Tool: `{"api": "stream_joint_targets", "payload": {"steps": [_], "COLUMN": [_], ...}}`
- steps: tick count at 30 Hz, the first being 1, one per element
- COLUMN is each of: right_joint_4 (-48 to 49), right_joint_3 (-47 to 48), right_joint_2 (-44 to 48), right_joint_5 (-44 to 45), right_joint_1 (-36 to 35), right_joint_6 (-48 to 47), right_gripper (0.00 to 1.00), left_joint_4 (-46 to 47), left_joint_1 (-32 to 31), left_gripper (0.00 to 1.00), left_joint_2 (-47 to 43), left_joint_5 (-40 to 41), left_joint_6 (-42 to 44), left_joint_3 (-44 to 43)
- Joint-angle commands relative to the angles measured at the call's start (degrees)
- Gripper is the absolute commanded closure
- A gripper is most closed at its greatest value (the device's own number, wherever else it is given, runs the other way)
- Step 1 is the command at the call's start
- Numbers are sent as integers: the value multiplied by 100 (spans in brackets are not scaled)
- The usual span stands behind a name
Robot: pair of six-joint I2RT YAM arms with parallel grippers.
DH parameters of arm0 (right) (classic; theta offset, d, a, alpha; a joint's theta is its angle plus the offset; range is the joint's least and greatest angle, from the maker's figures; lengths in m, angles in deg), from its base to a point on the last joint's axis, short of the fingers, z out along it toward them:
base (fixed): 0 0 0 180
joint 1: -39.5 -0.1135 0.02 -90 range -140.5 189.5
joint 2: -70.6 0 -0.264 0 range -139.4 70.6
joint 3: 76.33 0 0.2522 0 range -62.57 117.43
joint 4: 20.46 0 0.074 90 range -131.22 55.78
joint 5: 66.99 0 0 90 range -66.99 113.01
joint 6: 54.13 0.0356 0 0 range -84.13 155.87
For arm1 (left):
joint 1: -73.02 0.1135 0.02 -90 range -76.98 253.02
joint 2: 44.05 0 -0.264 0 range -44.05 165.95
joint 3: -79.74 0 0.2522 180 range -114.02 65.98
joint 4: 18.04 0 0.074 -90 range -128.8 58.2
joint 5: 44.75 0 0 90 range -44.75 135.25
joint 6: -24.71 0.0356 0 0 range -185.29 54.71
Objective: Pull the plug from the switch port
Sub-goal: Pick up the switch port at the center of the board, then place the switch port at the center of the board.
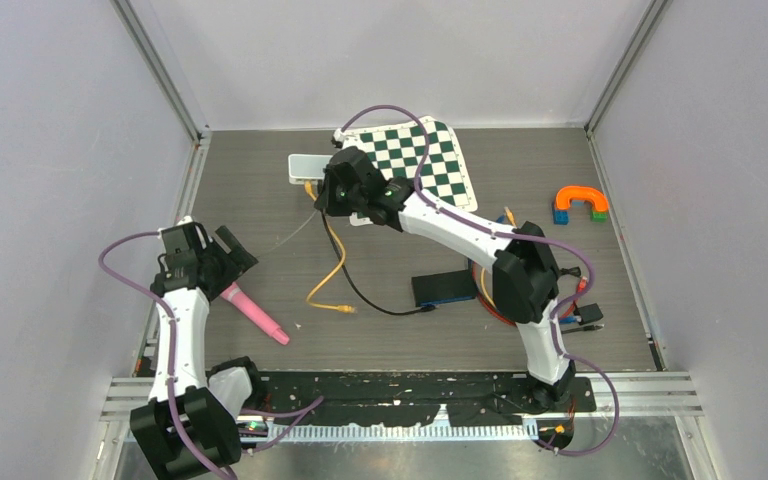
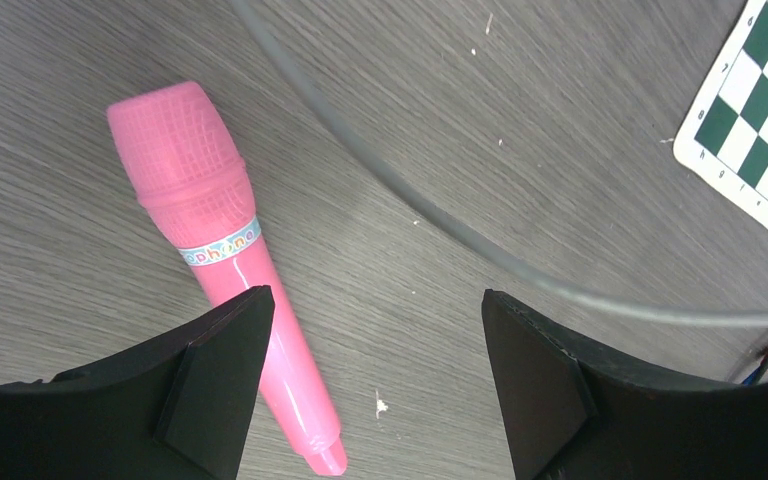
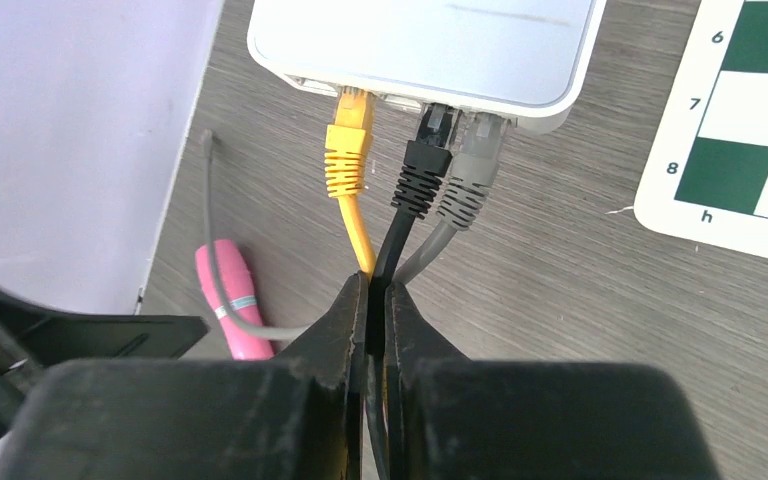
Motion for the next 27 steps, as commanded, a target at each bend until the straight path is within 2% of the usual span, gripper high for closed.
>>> {"api": "stream_joint_targets", "payload": {"steps": [1,11,17,19,20,21,23,25,27], "right_joint_4": [614,559,351,284,274,298,359,356,308], "right_joint_3": [-484,-1927,-2079,-2099,-2151,-2193,-2378,-2429,-2433], "right_joint_2": [314,748,456,401,425,509,710,909,1092], "right_joint_5": [-87,157,-94,-220,-252,-257,-209,-201,-247], "right_joint_1": [22,-5,-12,-10,-11,-17,-9,-12,-12], "right_joint_6": [151,-245,-591,-683,-757,-803,-927,-1069,-1226], "right_gripper": [95,95,95,84,75,71,54,48,46], "left_joint_4": [373,338,224,53,-45,-144,-234,-270,-217], "left_joint_1": [-65,-338,-1009,-1170,-1227,-1275,-1397,-1569,-1734], "left_gripper": [21,20,20,18,18,17,17,17,17], "left_joint_2": [51,77,-61,-99,-134,-178,-271,-356,-399], "left_joint_5": [-354,-490,109,426,635,797,930,1241,1201], "left_joint_6": [-160,93,-241,-337,-416,-506,-661,-829,-1044], "left_joint_3": [105,49,221,249,260,297,398,500,593]}}
